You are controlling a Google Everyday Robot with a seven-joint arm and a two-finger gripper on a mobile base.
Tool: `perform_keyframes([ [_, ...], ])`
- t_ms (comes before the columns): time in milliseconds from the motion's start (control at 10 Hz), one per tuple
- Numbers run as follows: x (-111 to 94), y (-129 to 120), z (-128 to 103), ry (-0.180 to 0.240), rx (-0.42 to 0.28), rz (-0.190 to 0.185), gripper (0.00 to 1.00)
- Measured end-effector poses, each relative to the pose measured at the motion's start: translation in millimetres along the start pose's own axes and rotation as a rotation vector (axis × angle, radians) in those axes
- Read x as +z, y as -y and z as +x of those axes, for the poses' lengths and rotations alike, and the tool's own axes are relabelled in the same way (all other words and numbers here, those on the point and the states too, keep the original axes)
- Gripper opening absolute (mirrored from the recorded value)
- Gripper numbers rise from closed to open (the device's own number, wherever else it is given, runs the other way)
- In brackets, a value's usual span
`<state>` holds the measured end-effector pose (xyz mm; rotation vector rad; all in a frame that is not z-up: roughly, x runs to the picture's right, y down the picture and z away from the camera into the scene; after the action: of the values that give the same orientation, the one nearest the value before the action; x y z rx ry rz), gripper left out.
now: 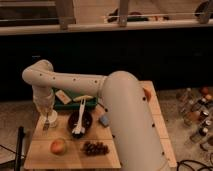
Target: Place fork in paper cup
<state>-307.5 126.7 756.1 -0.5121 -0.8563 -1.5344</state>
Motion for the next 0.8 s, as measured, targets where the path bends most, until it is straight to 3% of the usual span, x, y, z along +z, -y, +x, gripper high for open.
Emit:
perform_keyframes([
  [300, -3, -2, 6, -0.007, 0.004, 0.002, 0.76],
  [800, -8, 0, 13, -0.011, -0.010, -0.005, 0.80],
])
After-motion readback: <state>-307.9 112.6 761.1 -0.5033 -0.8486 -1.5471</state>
